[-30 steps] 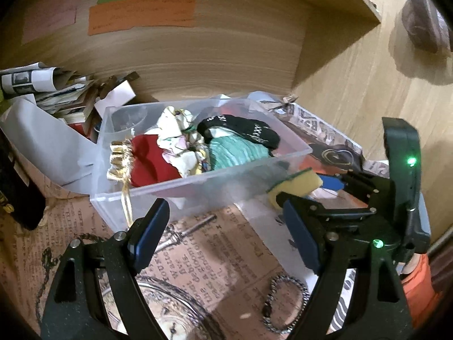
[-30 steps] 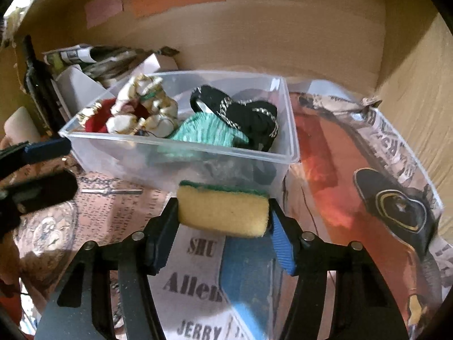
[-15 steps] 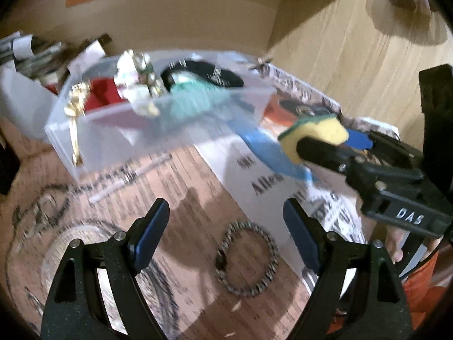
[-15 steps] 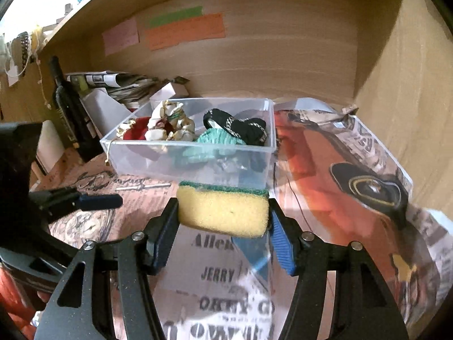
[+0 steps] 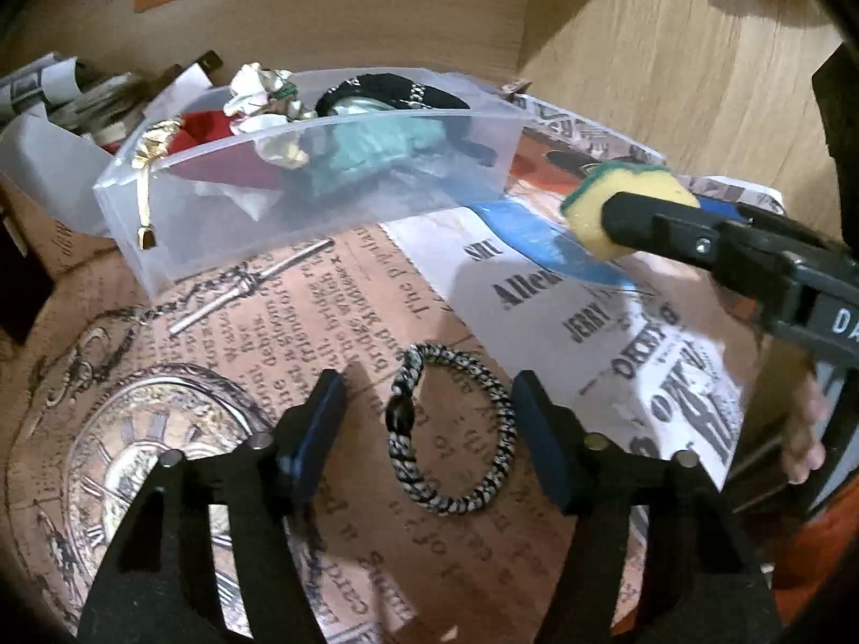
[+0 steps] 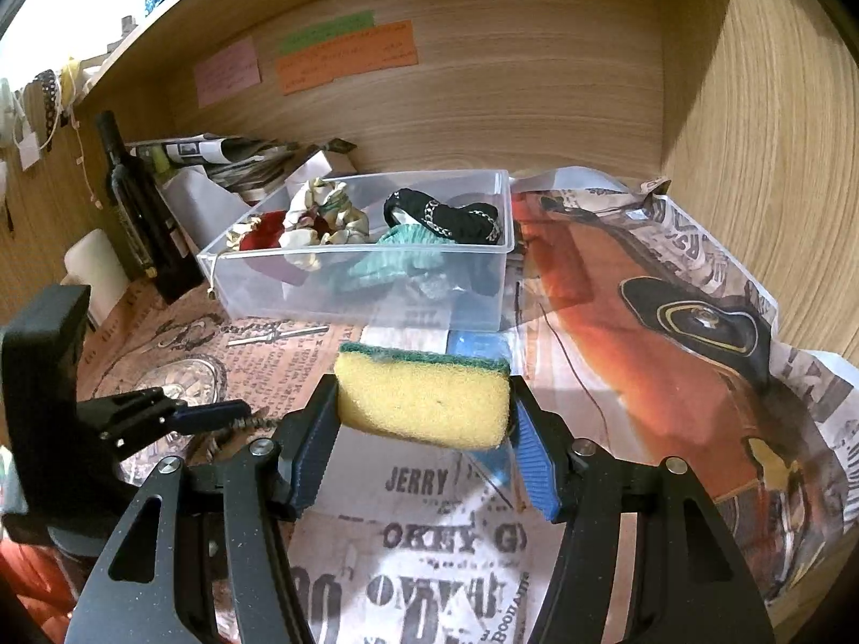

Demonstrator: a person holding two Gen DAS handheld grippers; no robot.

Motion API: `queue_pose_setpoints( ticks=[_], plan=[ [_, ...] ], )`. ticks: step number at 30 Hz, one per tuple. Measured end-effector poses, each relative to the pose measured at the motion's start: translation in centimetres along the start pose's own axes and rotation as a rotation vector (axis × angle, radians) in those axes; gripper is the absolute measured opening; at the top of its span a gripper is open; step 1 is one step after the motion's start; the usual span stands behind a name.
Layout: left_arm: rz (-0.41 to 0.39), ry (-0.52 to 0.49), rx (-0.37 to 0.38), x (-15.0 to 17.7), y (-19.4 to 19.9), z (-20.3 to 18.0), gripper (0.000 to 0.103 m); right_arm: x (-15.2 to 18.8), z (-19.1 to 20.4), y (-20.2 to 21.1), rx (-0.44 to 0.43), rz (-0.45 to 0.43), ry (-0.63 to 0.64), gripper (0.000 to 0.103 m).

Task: Organize soft objects
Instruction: 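Grasp the braided bracelet with the left tool while the right tool holds the yellow sponge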

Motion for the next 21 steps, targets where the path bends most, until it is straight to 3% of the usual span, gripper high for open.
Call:
queue_pose_setpoints(
  ticks=[6,9,17,21],
  plan=[
    [0.013,0.035,0.027,-0.5,0.1,1.4,0.03,-0.4,0.3,0.0,-0.006,-0.007,0.003,0.057],
    [0.013,0.061,0.054,-1.2,0.3,2.0,0.028,-0.9,0.6,-0.1,-0.009,-0.018,0.004,0.057],
    [-0.069,0.054,0.028,-4.2,2.2,3.0,0.026,-2.9,1.6,0.1,-0.027,-0.065,0.029,0.057],
    [-0.026,0.053,0.075,-3.9,2.0,2.6,0.029,-3.3,1.8,0.1,-0.027,-0.075,0.035,0.057]
  ],
)
Point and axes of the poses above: each gripper's, at about its wrist camera, not at the fingertips, and y roughly against the way its jaws point, z to its left, x to its underside, the point moved 9 cm from there along -y, roughly the way its jaws point, and after that the axes turned 3 degrees about -y, right-handed, at the moved point
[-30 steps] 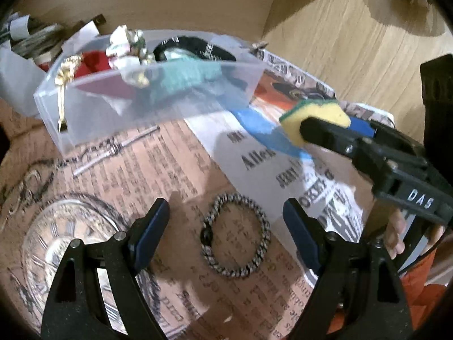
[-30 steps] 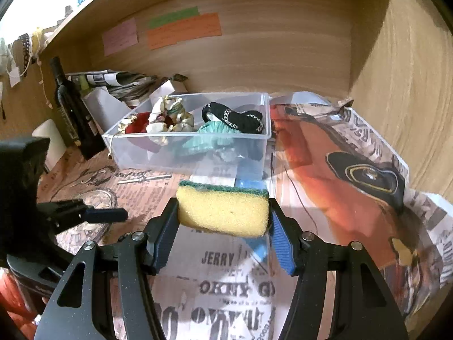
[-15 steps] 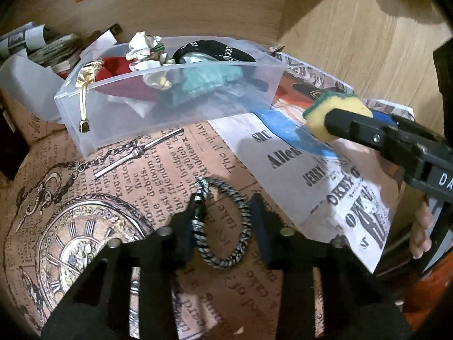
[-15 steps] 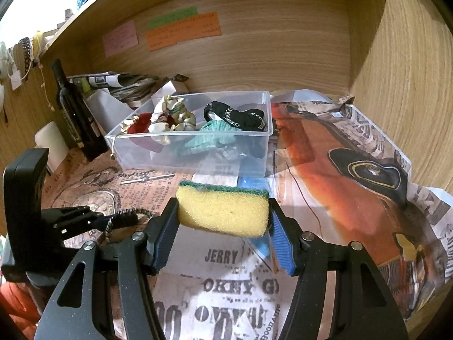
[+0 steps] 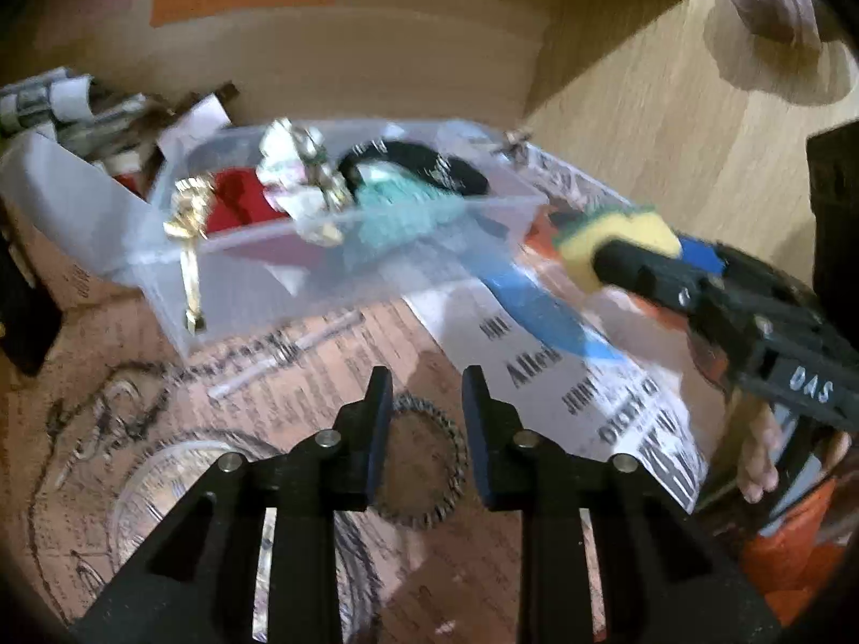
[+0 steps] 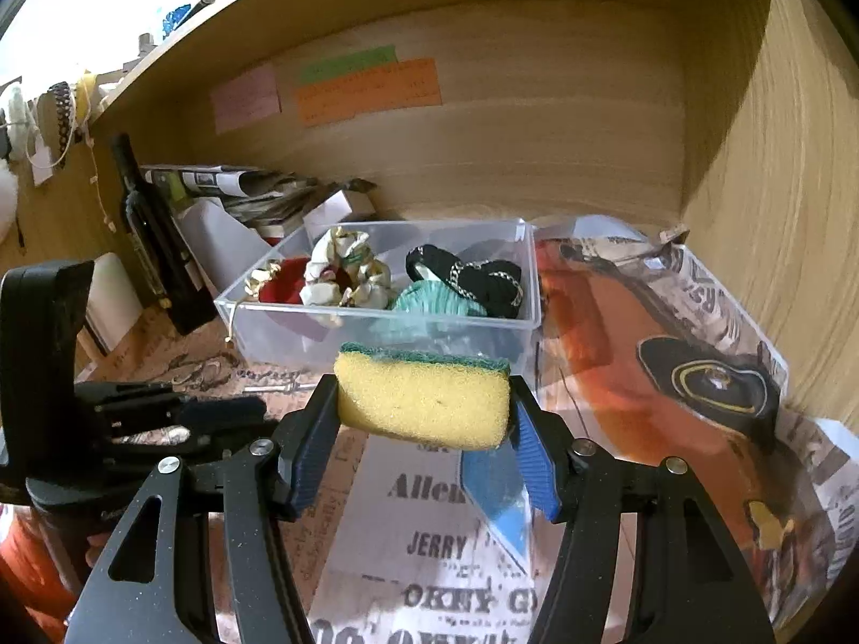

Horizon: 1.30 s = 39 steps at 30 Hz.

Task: Organize soft objects
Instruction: 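Grasp the braided bracelet with the left tool while the right tool holds the yellow sponge, then place the bracelet and yellow sponge into the box with both tools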

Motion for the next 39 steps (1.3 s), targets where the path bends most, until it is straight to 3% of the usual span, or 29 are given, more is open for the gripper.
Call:
queue_pose_setpoints(
  ticks=[1,3,4,8,11,15,16,29,39],
  plan=[
    [0.017,-0.002,0.004,0.3,-0.3,-0.1,0.032,0.0,0.0,0.0,-0.001,0.001,-0.001,0.057],
    [0.041,-0.011,-0.007,1.5,-0.6,-0.4,0.053,0.2,-0.1,-0.1,-0.003,0.006,-0.007,0.057],
    [0.042,-0.017,-0.033,1.9,-0.8,-0.2,0.058,0.2,-0.2,-0.1,-0.007,0.008,-0.011,0.057],
    [0.066,-0.02,-0.072,3.3,-1.8,0.4,0.06,0.5,-0.4,-0.2,-0.016,0.014,-0.021,0.057],
    [0.069,-0.015,-0.087,3.8,-2.3,0.9,0.059,0.6,-0.3,-0.3,-0.02,0.016,-0.021,0.057],
    [0.056,-0.027,-0.086,3.5,-2.4,0.8,0.032,0.6,-0.1,-0.5,-0.022,0.018,-0.018,0.057],
    [0.052,-0.031,-0.09,3.2,-2.3,0.7,0.031,0.6,-0.1,-0.6,-0.023,0.017,-0.019,0.057],
    [-0.081,-0.037,-0.107,-1.4,0.6,1.6,0.028,-1.3,0.0,-1.8,-0.036,-0.001,-0.001,0.057],
    [-0.199,-0.024,-0.144,-7.6,2.3,3.6,0.028,-4.5,-0.1,-3.4,-0.032,-0.039,0.026,0.057]
  ],
)
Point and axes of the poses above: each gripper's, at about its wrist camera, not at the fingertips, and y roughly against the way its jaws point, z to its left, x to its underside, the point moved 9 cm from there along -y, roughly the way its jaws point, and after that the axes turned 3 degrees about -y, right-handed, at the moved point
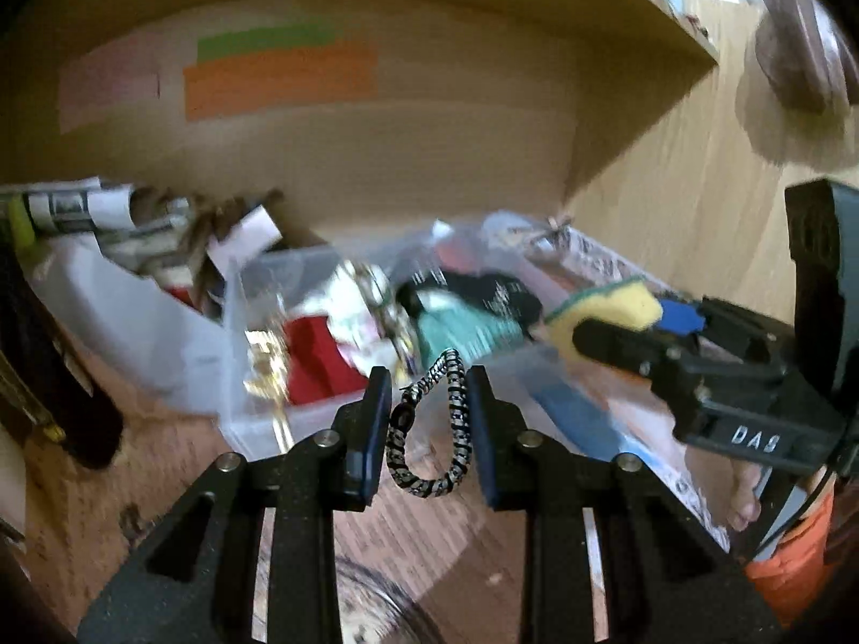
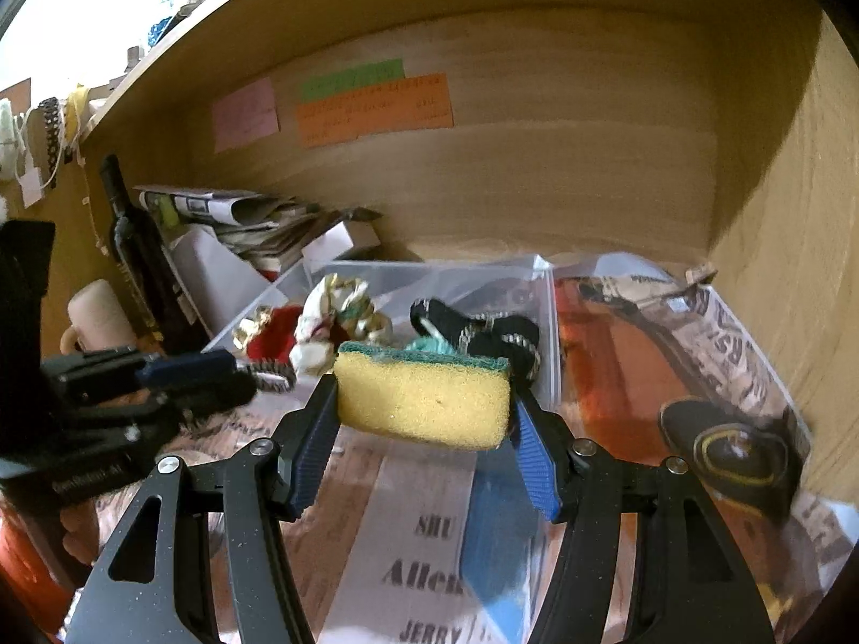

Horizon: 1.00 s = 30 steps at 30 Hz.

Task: Organize soft objects
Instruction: 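Place the bracelet and yellow sponge into the box with both tools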

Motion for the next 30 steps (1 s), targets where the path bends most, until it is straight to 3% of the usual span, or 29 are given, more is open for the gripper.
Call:
queue_pose_setpoints(
  ticks=[7,11,17,21,25,27,30],
  plan=[
    [-0.041,0.032,-0.05,-2.7,-1.0,3.1,0.028,-1.6,-0.2,-2.6,0.009,0.016,0.025,0.057],
    [-0.036,0.05,-0.08,-2.8,-1.9,4.7,0.028,-1.8,0.1,-4.3,0.006,0.039,0.033,0.057],
    [0.029,0.06,-0.134,-1.2,-4.8,6.7,0.028,-0.8,0.6,-7.7,0.002,0.115,0.052,0.057],
    [0.095,0.093,-0.103,0.4,-6.3,7.1,0.029,0.1,0.5,-9.0,0.005,0.157,0.055,0.059],
    [0.115,0.096,-0.091,1.1,-6.5,6.9,0.038,0.3,0.5,-9.2,0.007,0.162,0.056,0.062],
    [0.111,0.096,-0.09,1.0,-6.1,6.8,0.052,0.3,0.4,-9.1,0.004,0.164,0.048,0.068],
    [0.082,0.095,-0.098,0.6,-5.2,6.7,0.063,0.3,0.5,-9.0,-0.002,0.167,0.041,0.073]
  ],
)
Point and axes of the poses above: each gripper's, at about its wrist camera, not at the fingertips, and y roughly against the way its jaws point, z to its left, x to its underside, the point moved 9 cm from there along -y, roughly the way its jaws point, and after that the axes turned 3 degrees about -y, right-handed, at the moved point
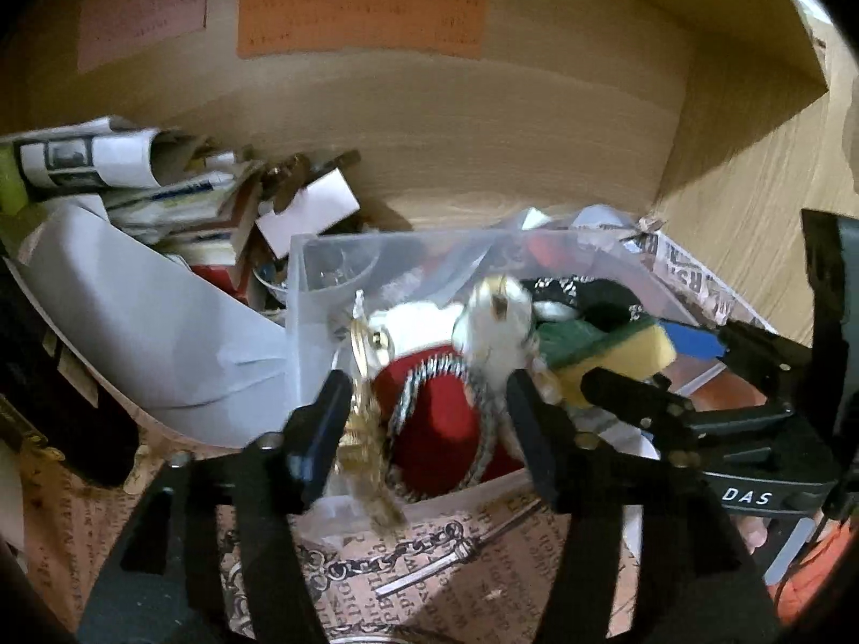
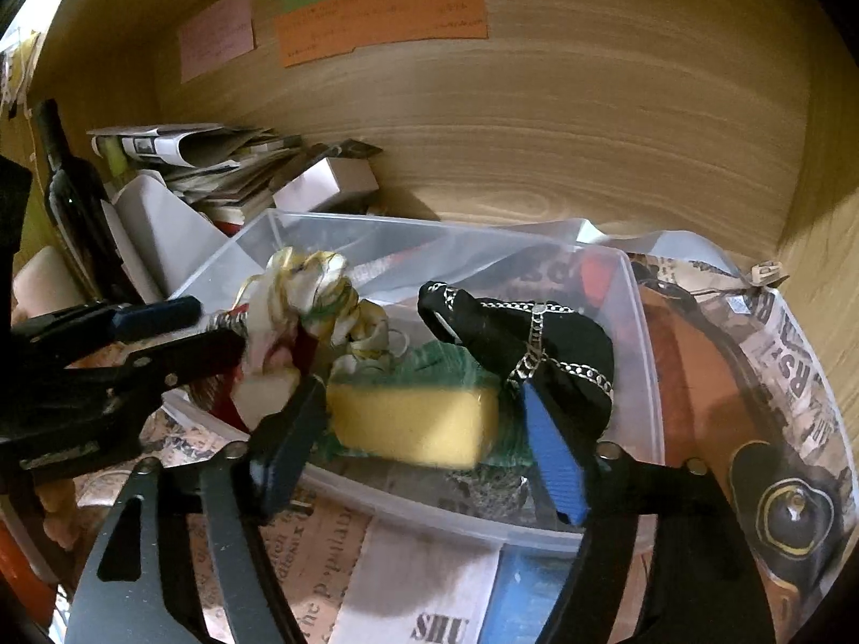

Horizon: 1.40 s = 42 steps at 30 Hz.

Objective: Organize soft objects

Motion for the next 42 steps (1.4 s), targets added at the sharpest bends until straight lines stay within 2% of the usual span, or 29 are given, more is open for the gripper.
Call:
queue_pose_setpoints(
  ticks=[5,8,16,19,24,34,36,38,42],
  plan=[
    [-0.031,0.007,0.01,-0.6,1.8,-0.1,0.065,-0.3,0.2,1.1,-0.005,-0.023,0.002,0.074],
    [-0.063,0.006,0.012,-1.2,3.3,-0.3,0.065,-0.9,0.4,2.8,-0.014,-0.067,0.004,0.074],
    [-0.217,-0.021,0.014,-3.5,9.3,-1.9,0.068,-3.4,1.4,10.2,-0.012,-0.25,0.019,0.074],
    [-0.274,-0.036,0.009,-4.1,11.6,-2.4,0.071,-4.0,1.5,12.8,-0.012,-0.312,0.019,0.078],
    [-0.355,-0.044,0.013,-4.5,15.0,-3.3,0.081,-4.4,2.4,16.1,-0.006,-0.395,0.029,0.081],
    [-0.44,-0.049,-0.004,-3.8,19.4,-4.5,0.094,-3.4,4.0,19.1,-0.014,-0.454,0.053,0.085],
    [-0.447,-0.047,-0.005,-3.7,19.7,-4.6,0.097,-3.2,4.2,19.4,-0.011,-0.462,0.055,0.09],
    [-0.45,-0.047,-0.002,-3.5,20.0,-4.7,0.097,-3.1,4.3,19.8,-0.003,-0.476,0.051,0.099],
    [-0.459,-0.051,-0.008,-3.3,20.5,-4.8,0.101,-2.8,4.4,20.4,0.007,-0.493,0.052,0.102]
  ],
)
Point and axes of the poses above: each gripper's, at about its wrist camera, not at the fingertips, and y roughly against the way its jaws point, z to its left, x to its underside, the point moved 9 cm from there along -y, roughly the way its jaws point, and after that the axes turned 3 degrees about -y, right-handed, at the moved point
